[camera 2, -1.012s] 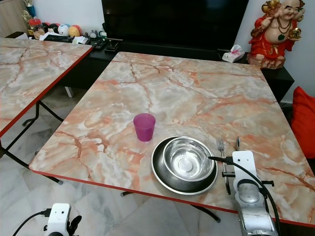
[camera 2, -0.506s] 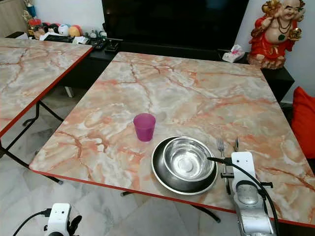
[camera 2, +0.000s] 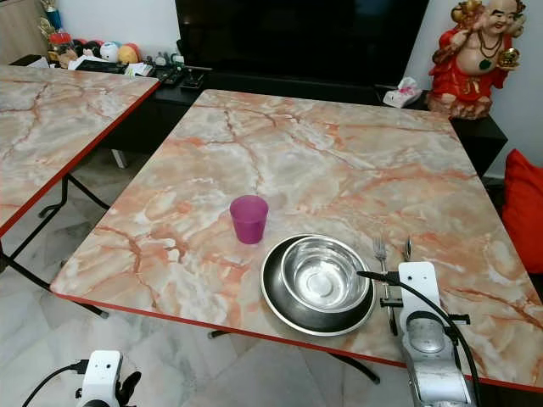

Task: Setting the table

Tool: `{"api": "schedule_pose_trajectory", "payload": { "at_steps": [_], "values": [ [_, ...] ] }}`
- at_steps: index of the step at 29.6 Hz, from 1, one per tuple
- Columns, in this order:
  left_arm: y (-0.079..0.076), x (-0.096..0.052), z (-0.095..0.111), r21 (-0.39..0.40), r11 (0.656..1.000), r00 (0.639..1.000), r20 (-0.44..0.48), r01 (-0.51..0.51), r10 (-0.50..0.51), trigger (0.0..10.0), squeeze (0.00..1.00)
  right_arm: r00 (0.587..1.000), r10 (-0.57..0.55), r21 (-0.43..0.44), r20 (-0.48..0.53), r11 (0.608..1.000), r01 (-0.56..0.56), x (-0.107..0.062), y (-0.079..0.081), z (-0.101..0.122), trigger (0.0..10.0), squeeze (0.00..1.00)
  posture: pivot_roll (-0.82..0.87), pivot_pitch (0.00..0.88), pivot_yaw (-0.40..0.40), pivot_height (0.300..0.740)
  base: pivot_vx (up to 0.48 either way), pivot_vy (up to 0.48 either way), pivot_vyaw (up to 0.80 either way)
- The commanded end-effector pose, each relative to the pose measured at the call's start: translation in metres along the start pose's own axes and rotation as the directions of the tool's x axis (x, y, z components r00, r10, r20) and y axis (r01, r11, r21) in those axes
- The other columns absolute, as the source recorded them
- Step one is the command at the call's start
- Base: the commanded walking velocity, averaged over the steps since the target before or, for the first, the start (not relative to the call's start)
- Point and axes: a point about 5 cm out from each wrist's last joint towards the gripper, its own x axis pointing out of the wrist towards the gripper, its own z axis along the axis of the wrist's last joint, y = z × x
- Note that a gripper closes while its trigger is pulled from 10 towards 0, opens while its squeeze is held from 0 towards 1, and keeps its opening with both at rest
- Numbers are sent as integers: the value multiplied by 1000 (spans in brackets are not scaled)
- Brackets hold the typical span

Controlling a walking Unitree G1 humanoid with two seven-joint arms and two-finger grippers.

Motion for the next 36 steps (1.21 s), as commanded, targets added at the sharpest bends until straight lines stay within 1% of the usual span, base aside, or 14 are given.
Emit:
{"api": "schedule_pose_trajectory", "payload": {
  "at_steps": [1, 13, 14, 15, 16, 25, 28, 29, 32, 36],
  "values": [
    [2, -2, -4, -5, 1000, 1000, -17, 1, -2, 10000, 0, 1000, -1, 22, -5, 1000, 1, -1, -1, -1, 10000, 0, 109, 0, -41, 740, 0, 0, 0],
    [2, -3, -8, -7, 1000, 1000, -32, 0, 0, 10000, 0, 1000, 1, 33, 1, 999, -1, -1, -1, 1, 10000, 8, 108, 0, -42, 740, 0, 0, 0],
    [2, -3, -8, -7, 1000, 999, -32, 0, 0, 10000, 0, 1000, 1, 33, 1, 999, -1, -1, -1, 1, 10000, 290, 107, 0, -43, 740, 0, 0, 0],
    [2, -3, -8, -7, 1000, 999, -33, 0, 0, 10000, 0, 1000, 2, 34, 1, 999, -2, -1, -1, 1, 10000, 290, 107, 0, -43, 740, 0, 0, 0],
    [2, -3, -8, -7, 1000, 999, -34, 0, 0, 10000, 0, 1000, 1, 34, 2, 999, -1, -1, -1, 2, 10000, 408, 107, 0, -43, 740, 0, 0, 0],
    [2, -2, -7, -7, 1000, 999, -38, 0, 0, 10000, 0, 1000, 1, 38, 7, 999, -1, 0, -1, 3, 10000, 400, 107, 0, -44, 740, 0, 0, 0],
    [2, -2, -7, -8, 1000, 999, -39, -2, 1, 10000, 0, 1000, 6, 39, 9, 999, -7, 0, 0, 4, 10000, 412, 109, 0, -45, 740, 0, 0, 0],
    [2, -2, -7, -8, 1000, 999, -39, -2, 2, 10000, 0, 1000, 7, 40, 10, 999, -7, 0, 0, 4, 10000, 647, 109, 0, -45, 740, 0, 0, 0],
    [2, -2, -7, -9, 1000, 999, -40, -3, 2, 10000, 0, 1000, 7, 41, 10, 999, -7, 0, 1, 4, 10000, 635, 109, 0, -45, 740, 0, 0, 0],
    [2, -2, -8, -8, 1000, 999, -41, -2, 2, 10000, 0, 1000, 11, 49, 11, 999, -12, -1, 2, 4, 10000, 651, 109, 0, -44, 740, 0, 0, 0]
  ]
}}
